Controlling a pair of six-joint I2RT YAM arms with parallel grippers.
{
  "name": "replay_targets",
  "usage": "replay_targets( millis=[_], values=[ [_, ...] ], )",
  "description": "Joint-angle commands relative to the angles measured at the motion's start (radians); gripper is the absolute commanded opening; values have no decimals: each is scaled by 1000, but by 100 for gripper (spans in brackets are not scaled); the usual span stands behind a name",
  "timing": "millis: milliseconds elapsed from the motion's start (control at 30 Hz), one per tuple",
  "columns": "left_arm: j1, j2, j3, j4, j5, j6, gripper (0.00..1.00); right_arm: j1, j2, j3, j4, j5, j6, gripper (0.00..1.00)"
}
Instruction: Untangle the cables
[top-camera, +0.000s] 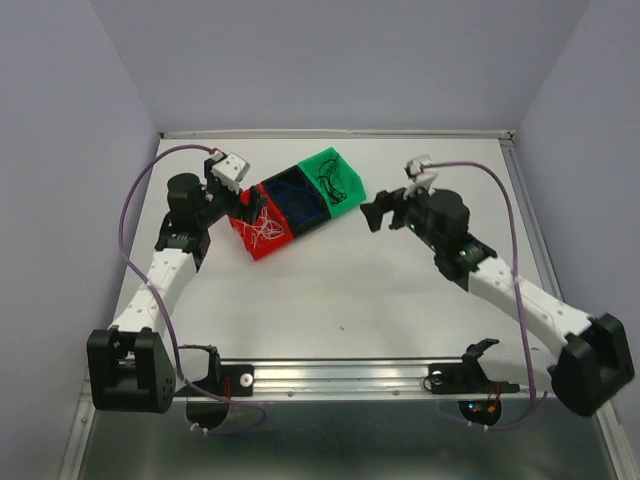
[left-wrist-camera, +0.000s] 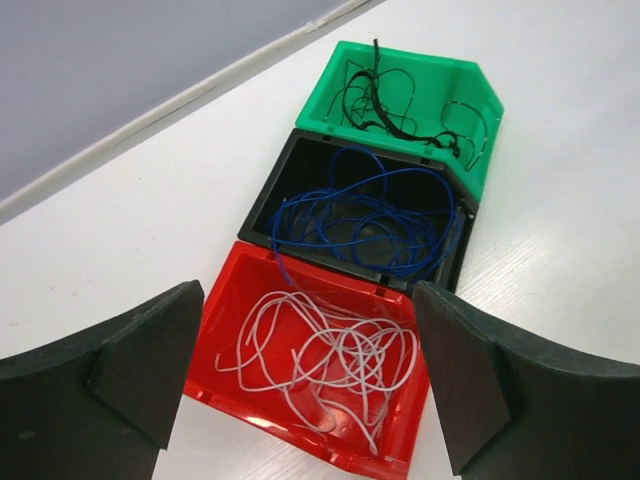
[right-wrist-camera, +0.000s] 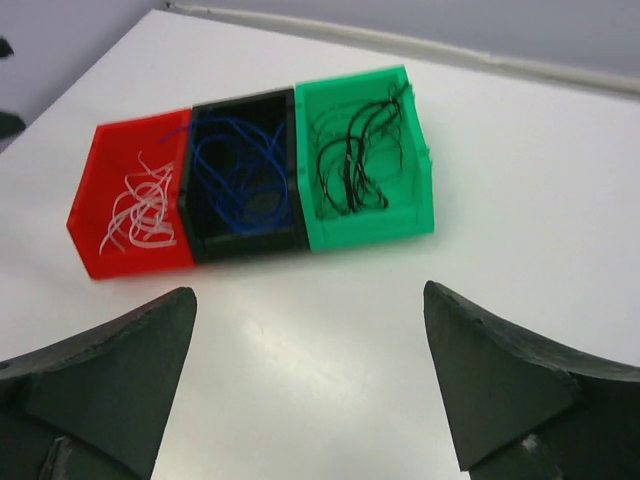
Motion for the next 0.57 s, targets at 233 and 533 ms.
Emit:
replay_targets(
  millis=[233,533],
  values=[
    [12,-174,-130,-20,88,96,99,6,-864,-660,21,215,217,100],
    [15,-276,-211,-28,139,132,99,6,-1075,-727,-59,237,254,100]
  ],
)
